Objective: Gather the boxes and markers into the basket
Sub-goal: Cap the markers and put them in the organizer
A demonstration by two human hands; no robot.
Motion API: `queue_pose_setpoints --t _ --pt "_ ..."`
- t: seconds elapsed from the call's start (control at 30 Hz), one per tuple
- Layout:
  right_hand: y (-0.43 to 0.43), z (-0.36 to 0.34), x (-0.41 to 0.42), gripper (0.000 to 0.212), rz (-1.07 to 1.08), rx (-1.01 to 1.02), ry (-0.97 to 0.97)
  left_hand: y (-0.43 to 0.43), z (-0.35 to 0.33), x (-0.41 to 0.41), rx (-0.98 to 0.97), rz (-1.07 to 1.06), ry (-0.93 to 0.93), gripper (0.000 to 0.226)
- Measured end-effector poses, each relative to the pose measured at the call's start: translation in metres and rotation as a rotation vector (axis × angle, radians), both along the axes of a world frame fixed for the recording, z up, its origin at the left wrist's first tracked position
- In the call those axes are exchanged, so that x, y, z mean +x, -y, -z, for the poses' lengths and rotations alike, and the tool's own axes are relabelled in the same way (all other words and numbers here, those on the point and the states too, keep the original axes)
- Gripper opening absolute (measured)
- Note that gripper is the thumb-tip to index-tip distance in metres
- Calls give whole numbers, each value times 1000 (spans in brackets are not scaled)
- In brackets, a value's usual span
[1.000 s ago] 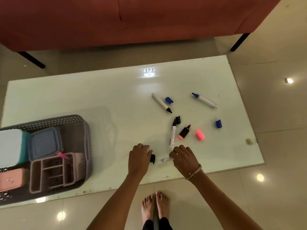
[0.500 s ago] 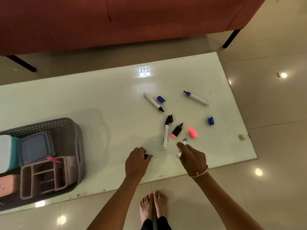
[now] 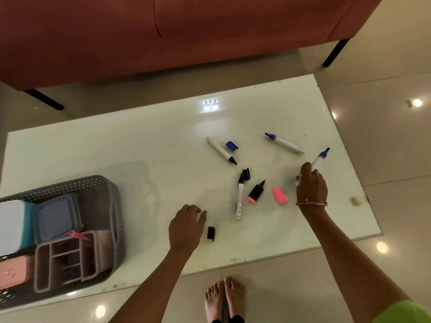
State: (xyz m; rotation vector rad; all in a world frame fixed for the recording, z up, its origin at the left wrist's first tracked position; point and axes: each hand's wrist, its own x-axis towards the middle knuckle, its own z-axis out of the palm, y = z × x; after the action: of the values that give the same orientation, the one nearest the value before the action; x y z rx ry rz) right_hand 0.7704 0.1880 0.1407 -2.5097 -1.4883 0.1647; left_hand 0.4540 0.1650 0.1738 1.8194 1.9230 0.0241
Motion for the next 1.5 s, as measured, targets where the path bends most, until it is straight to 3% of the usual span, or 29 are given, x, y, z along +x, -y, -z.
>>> queue_pose_setpoints --t 0.13,0.23,0.37,0.43,0.53,0.7,0.83,1.03,1.17,1.33,1.5 --pt "1 -5 -7 20 8 96 -138 -6 -5 0 8 -69 84 19" --pt "4 -31 -42 22 44 285 -317 -10 -12 13 -49 -177 368 10" --pt "15 -78 -110 36 73 358 -831 -21 -43 34 -520 -410 1005 19" --pt "24 -91 -136 41 49 341 -1002 -23 -56 36 -710 -387 1196 27" --pt "31 -102 -160 39 76 298 -1171 -19 -68 31 -750 -402 1335 24" --pt "27 -117 -172 26 9 274 -1180 -10 -76 15 -641 -553 1314 18" --pt "19 -137 -159 54 9 307 -1457 -12 -77 -2 -504 -591 1181 28" --pt "23 -144 -165 51 -157 184 -1435 -13 -77 -17 -378 -616 1128 30" --pt "24 -145 -173 45 -169 104 -1349 -12 -84 -19 -337 -584 1107 31" --pt "15 -151 -180 41 -145 38 -1314 -8 -95 -24 -275 -359 901 31" --pt "15 -155 -193 43 -13 -47 -1415 3 -106 -34 -264 -285 842 25"
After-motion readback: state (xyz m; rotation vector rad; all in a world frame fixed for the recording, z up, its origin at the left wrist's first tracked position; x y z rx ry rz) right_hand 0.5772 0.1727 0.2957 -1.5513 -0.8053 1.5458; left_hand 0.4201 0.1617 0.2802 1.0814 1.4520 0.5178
